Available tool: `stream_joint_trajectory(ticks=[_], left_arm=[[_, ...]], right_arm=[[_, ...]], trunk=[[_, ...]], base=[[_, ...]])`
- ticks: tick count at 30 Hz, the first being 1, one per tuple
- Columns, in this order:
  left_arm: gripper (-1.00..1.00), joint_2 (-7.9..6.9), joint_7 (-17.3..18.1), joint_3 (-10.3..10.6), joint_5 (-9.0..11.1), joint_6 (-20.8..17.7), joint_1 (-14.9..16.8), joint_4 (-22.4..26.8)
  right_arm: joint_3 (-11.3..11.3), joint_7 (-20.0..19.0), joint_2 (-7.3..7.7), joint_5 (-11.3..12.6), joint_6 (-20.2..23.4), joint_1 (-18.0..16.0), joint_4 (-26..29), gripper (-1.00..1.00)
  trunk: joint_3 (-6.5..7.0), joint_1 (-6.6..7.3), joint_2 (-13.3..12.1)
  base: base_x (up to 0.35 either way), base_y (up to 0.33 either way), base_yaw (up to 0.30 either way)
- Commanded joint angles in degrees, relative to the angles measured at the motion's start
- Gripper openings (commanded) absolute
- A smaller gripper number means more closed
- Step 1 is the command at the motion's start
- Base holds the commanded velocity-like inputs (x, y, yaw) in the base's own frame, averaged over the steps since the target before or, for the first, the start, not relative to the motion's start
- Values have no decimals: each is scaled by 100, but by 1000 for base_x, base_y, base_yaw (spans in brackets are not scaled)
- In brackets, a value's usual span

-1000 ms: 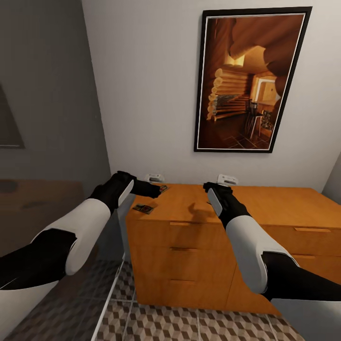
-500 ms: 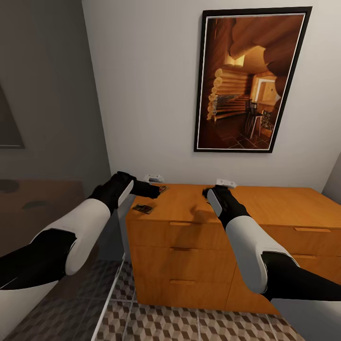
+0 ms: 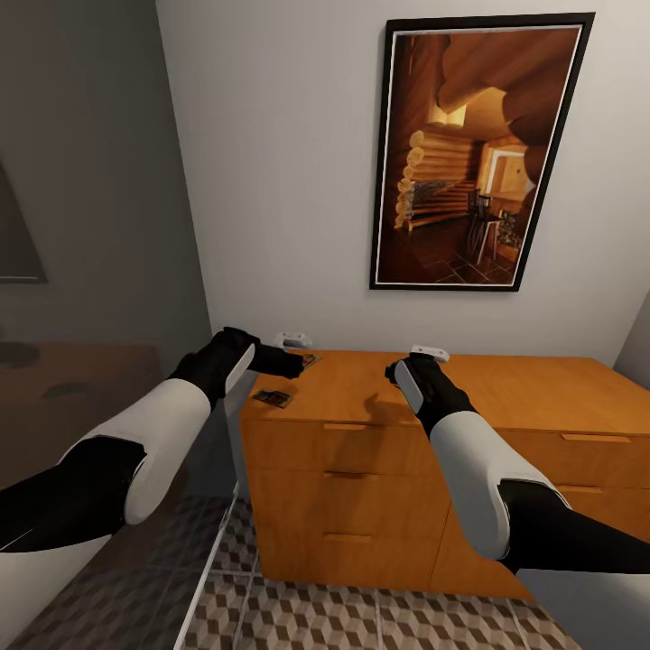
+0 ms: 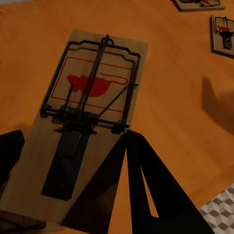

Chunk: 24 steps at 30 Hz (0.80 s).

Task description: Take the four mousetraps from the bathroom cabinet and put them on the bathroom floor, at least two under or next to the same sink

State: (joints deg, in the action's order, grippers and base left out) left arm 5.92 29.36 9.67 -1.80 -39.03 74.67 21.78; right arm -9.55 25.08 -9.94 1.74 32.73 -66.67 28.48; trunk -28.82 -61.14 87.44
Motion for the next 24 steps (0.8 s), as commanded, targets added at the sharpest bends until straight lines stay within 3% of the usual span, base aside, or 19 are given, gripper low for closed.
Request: stream_joint_trajectory(ticks=[1,7,15,24], left_arm=[[-100,-3,27,18,-40,-8,3,12],[-100,2,-27,18,-41,-8,3,10],[-100,5,-184,22,-50,-2,3,13],[-100,6,-209,17,-57,13,3,24]], right_arm=[[-20,23,-5,17,18,-4,8,100],[-14,18,-5,12,18,-4,15,100],[-12,15,-5,4,2,-4,17,100],[-22,14,-5,15,-43,-4,17,100]], trunk=[[-7,0,4],[-7,0,4],[-7,0,4],[-7,0,4]], base=[[0,0,0],[34,0,0],[201,0,0],[37,0,0]])
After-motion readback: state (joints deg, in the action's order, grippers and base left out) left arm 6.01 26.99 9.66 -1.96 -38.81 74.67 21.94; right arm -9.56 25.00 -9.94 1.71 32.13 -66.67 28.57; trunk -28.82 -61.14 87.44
